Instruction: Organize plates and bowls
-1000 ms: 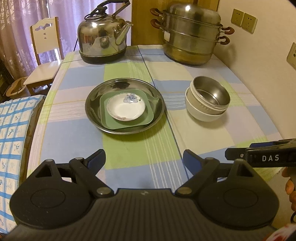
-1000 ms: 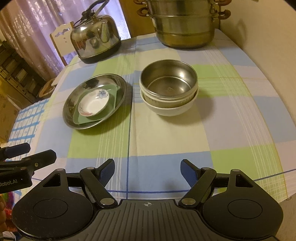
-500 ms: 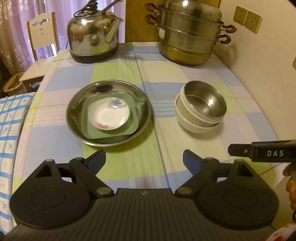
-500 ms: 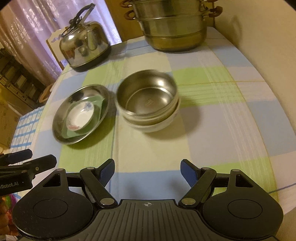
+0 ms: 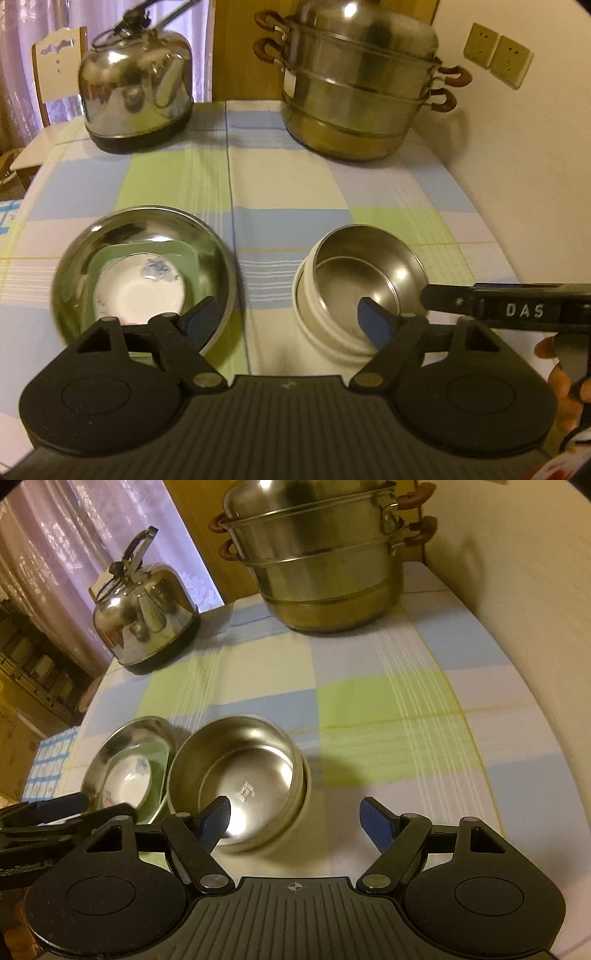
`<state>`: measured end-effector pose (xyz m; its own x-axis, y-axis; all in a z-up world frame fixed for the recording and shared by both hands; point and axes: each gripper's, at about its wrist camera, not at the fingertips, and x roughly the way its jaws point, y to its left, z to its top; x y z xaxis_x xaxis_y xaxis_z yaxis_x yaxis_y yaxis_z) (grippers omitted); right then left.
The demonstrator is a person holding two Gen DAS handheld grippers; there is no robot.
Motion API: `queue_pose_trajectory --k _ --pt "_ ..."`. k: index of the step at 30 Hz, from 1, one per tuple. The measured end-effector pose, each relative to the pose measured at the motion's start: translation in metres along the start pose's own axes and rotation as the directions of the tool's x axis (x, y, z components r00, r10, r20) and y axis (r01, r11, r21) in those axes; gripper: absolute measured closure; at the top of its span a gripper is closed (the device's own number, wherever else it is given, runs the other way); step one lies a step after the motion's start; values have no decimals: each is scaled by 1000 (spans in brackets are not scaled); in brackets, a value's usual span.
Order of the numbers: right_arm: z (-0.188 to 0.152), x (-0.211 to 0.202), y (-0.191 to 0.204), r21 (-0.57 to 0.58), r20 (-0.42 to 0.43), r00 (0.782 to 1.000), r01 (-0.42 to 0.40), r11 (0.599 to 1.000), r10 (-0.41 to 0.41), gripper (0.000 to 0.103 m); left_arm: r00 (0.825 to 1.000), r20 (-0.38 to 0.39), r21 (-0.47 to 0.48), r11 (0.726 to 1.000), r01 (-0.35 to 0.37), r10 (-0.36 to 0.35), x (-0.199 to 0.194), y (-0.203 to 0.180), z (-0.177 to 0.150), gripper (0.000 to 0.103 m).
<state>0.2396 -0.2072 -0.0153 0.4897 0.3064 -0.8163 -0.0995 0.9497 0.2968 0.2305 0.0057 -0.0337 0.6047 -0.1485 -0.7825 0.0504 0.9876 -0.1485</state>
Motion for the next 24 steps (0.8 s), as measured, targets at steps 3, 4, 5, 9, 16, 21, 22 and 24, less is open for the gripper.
queue_pose_trajectory --k 3,4,5,9,16,21,22,24 --pt "7 16 -3 -12 -19 1000 2 1000 -3 26 999 -33 -8 1000 -7 6 19 -4 6 27" --pt "9 21 -4 -16 -27 1000 4 1000 -4 28 999 -43 -6 1000 -12 11 25 -5 6 29" --pt "10 26 -5 -19 -35 999 1 1000 -2 34 998 -53 -6 1000 -17 17 30 -5 7 31" --pt "12 41 -8 -17 -67 998 -10 1000 9 45 996 -88 -21 999 -26 24 47 -5 7 40" --pt "16 59 -7 -25 -96 995 -19 999 17 58 994 -110 -35 999 -24 20 62 -4 10 56" --pt "18 64 -8 -33 -107 994 -19 999 16 66 993 -120 -41 999 -26 21 69 -5 10 63" --pt "18 64 -8 -34 -109 994 -21 999 17 69 992 -124 -48 999 -16 10 71 -5 10 69" --pt "19 65 -9 -38 -113 994 -18 999 13 72 991 -129 -62 998 10 -18 72 -4 10 79"
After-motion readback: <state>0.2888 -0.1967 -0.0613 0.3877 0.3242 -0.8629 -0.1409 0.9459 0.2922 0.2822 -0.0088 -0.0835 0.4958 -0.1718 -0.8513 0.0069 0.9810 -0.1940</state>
